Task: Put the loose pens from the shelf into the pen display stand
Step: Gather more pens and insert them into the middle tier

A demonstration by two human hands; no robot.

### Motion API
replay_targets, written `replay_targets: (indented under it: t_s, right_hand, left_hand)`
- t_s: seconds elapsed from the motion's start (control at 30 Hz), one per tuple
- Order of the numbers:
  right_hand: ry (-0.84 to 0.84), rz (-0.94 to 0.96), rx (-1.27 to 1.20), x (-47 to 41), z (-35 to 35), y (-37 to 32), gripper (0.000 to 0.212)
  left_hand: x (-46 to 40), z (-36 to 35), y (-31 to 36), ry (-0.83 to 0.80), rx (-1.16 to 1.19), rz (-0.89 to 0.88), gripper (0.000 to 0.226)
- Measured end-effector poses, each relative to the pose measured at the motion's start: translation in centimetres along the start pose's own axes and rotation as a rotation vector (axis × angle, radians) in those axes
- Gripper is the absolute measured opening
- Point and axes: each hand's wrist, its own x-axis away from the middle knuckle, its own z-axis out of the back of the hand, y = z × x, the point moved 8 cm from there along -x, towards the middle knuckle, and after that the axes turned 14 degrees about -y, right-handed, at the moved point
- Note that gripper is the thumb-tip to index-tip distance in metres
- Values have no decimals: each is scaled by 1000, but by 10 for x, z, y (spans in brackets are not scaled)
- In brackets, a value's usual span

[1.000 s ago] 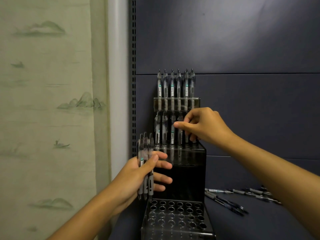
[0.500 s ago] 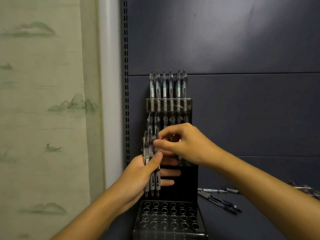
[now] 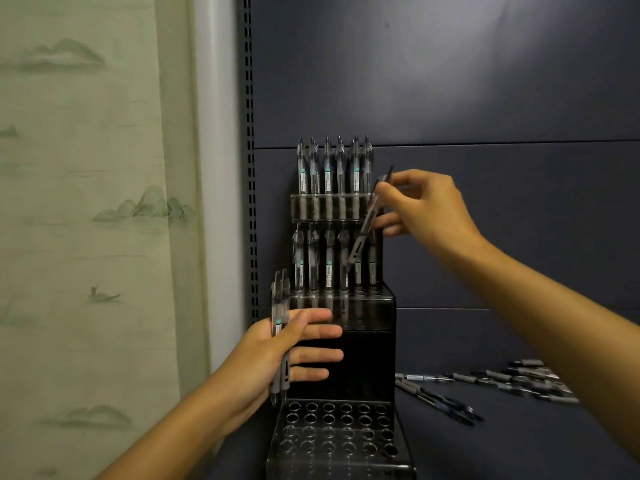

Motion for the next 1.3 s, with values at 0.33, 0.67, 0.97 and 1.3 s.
replay_targets:
  t_s: [0.33, 0.67, 0.97, 1.3]
  right_hand:
    - [-52, -69, 121, 7, -4, 21, 15]
    - [-200, -73, 189, 13, -32, 27, 19]
    - [-261, -105, 451, 10, -38, 29, 26]
    - [-465, 73, 379, 46, -81, -12, 29]
  left_hand:
    - [-3, -2, 1, 18, 11, -2, 40]
    - [-4, -7, 1, 17, 11, 0, 41]
    - [-3, -5, 2, 37, 1, -12, 38]
    - [-5, -23, 9, -25, 96, -31, 34]
